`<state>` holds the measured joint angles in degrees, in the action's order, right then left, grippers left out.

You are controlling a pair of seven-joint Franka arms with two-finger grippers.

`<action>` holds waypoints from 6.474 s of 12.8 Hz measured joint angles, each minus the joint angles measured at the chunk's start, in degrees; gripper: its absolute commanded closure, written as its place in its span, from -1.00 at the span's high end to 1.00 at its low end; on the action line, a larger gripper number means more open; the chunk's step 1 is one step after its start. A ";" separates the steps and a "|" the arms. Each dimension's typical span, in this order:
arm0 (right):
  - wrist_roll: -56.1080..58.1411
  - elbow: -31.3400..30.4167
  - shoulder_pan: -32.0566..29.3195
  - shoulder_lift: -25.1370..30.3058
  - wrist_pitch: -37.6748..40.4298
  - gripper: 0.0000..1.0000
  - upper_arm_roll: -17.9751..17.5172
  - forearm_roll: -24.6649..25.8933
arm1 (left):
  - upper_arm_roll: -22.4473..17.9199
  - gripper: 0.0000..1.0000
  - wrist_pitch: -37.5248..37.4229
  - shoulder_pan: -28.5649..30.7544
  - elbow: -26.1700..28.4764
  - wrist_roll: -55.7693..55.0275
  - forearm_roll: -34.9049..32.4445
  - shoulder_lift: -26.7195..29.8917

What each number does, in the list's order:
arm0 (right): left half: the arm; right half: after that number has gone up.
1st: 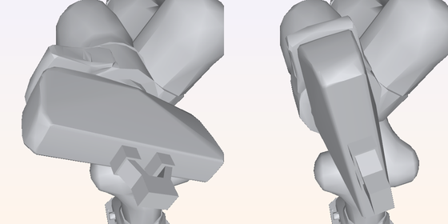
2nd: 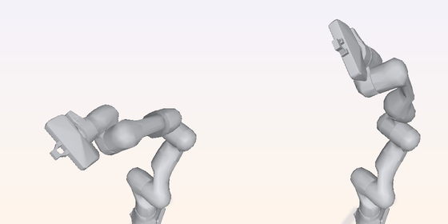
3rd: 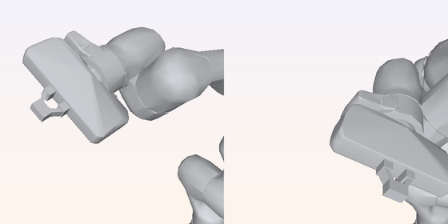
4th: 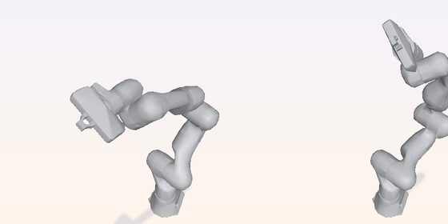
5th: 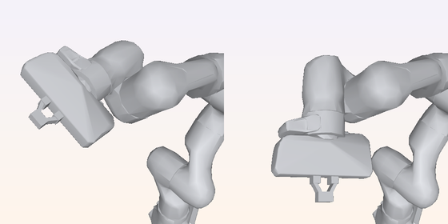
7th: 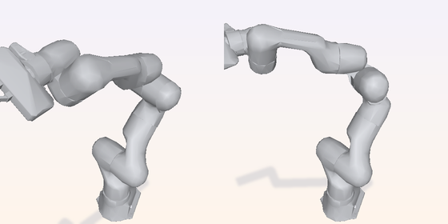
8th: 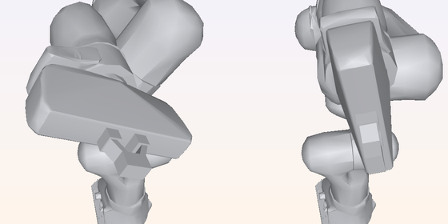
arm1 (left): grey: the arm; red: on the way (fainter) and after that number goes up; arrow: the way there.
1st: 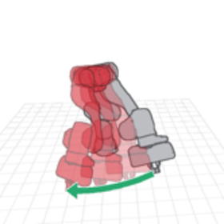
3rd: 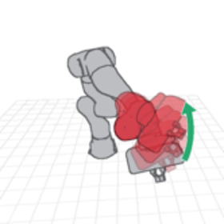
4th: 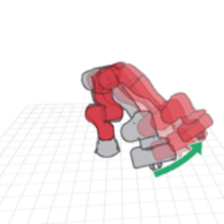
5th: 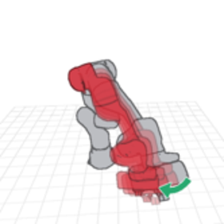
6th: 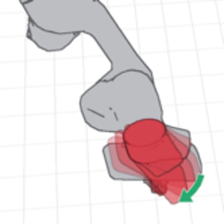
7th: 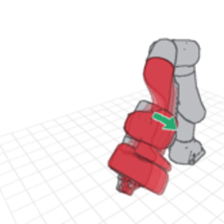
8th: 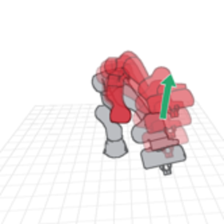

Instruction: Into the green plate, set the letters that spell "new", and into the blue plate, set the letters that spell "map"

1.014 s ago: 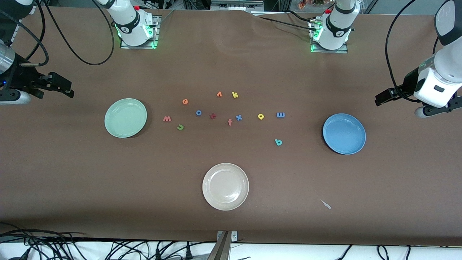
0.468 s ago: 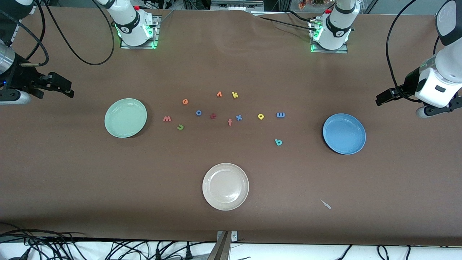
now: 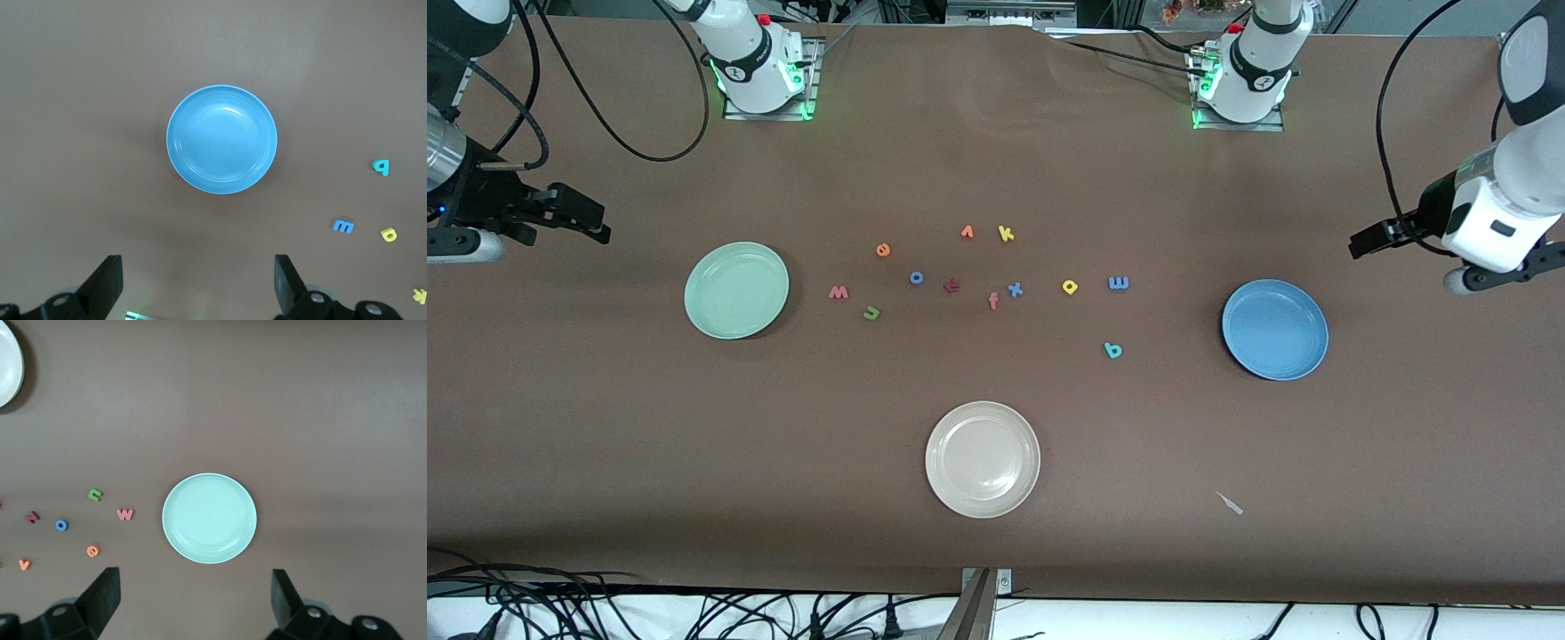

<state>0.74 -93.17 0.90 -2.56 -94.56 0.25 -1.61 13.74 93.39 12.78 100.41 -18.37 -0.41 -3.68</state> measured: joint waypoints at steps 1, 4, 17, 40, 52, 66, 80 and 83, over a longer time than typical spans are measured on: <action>0.00 0.00 0.00 -0.01 0.00 1.00 0.00 0.00 | 0.06 1.00 0.01 -0.08 -0.26 0.00 0.00 -1.16; 0.00 0.00 0.00 -0.04 0.00 1.00 0.00 0.00 | 0.47 1.00 -0.29 -0.41 -1.03 -1.35 0.00 -4.12; -20.51 -1.30 12.46 -9.72 -4.60 1.00 -0.74 0.01 | 11.21 1.00 34.84 -7.56 19.09 -61.26 0.01 -10.05; -105.48 -34.41 19.10 -18.62 -51.37 0.46 -3.02 -0.02 | 14.39 -1.00 56.24 -13.69 23.32 -118.17 -27.78 -28.05; -108.46 -34.40 19.51 -21.02 -53.70 0.07 -3.62 -0.08 | 15.68 -1.00 18.60 -12.09 8.60 -78.12 -21.80 -27.91; -106.90 -33.63 19.51 -21.04 -53.71 -0.73 -3.61 -0.02 | 13.93 1.00 16.48 6.98 -3.40 -9.78 -20.83 -36.92; -61.33 -38.34 19.17 -12.48 -42.23 -0.31 11.20 -0.03 | 28.27 1.00 38.77 1.26 6.15 -42.86 -30.09 -35.20; -60.46 -39.86 19.18 -15.11 -46.04 1.00 11.22 -0.03 | 28.09 0.96 41.99 -1.40 8.07 -53.48 -38.89 -36.93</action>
<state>-59.72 -133.03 20.08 -17.67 -140.60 11.46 -1.65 41.83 135.37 11.39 108.48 -71.85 -39.30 -40.61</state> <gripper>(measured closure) 0.564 0.000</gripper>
